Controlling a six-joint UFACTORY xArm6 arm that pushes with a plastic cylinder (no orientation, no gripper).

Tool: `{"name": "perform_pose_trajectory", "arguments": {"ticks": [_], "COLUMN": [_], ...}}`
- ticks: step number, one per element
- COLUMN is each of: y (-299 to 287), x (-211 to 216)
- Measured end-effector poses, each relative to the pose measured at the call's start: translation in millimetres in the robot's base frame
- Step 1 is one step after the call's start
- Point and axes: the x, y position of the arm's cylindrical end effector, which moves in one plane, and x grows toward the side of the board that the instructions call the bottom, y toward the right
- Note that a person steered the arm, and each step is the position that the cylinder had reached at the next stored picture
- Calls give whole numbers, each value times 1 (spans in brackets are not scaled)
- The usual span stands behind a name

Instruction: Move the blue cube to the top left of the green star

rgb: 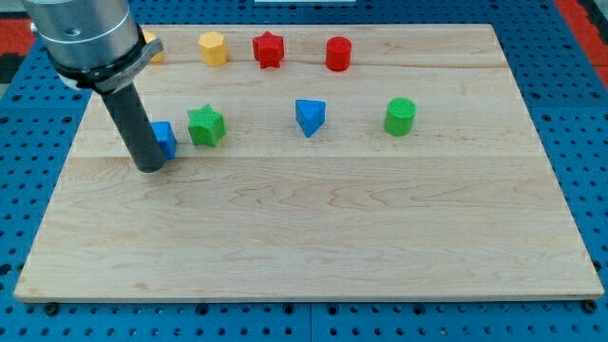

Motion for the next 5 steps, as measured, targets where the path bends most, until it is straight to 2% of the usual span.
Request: {"name": "perform_pose_trajectory", "arguments": {"ticks": [2, 5], "y": [0, 27], "x": [-22, -23]}}
